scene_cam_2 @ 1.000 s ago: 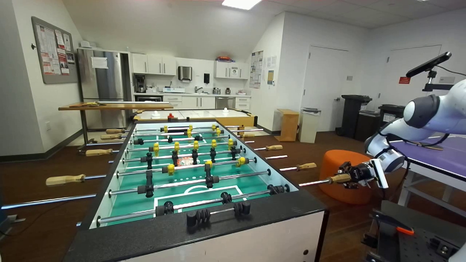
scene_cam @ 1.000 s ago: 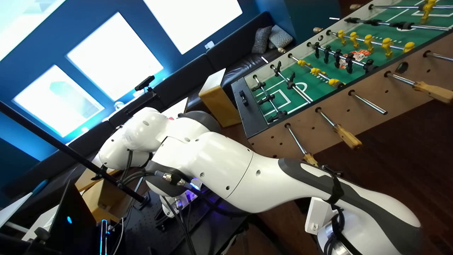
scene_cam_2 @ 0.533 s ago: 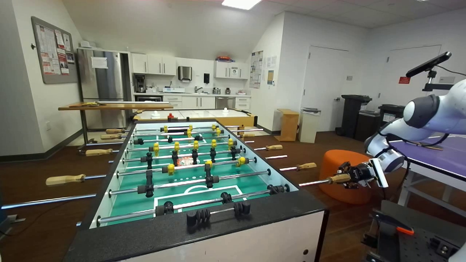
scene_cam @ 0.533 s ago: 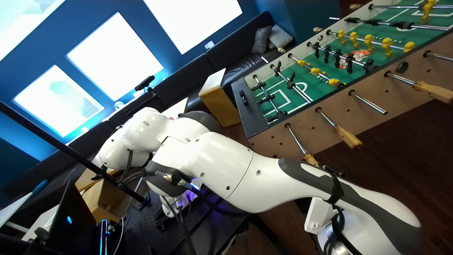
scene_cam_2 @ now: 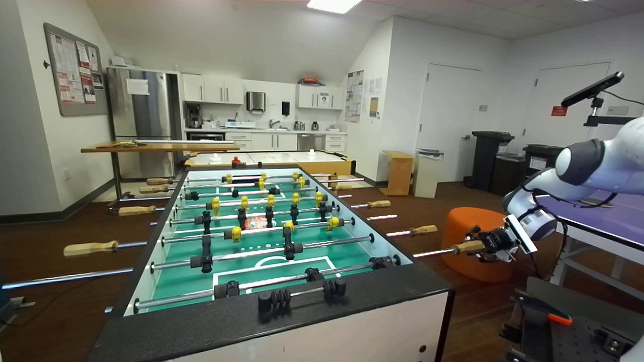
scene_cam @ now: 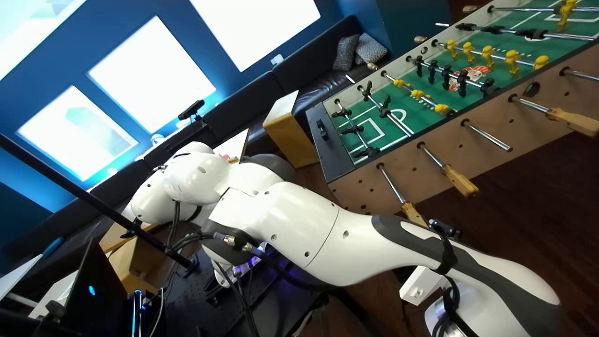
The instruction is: Turn the first wooden handle from you clockwise
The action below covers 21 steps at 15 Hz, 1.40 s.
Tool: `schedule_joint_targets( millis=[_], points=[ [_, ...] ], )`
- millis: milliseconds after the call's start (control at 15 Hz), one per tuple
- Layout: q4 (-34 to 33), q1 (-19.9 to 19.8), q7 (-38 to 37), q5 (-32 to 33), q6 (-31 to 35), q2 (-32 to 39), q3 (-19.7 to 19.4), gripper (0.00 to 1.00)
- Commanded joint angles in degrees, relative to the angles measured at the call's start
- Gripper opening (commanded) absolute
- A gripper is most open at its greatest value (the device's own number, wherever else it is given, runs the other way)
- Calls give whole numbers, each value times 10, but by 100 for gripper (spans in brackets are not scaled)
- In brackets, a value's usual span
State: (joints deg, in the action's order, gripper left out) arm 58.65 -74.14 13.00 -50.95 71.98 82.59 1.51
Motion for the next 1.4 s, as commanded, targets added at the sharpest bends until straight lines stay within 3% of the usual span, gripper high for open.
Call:
schedule_joint_targets(
  millis=[0, 600, 667, 933, 1000, 1133, 1333],
  points=[
    [-35, -3, -97, -1, -77, 12, -3, 16],
    [-40, 6, -269, -3, -99, 13, -14, 16],
    [-28, 14, -223, -7, -25, 15, -21, 41],
    [-28, 16, -243, -8, -26, 15, -22, 41],
    [-25, 13, -265, -13, -40, 15, -20, 16],
    [-24, 10, -314, -16, -80, 16, -18, 16],
    [-30, 13, -379, -18, -89, 17, -21, 16]
  ],
)
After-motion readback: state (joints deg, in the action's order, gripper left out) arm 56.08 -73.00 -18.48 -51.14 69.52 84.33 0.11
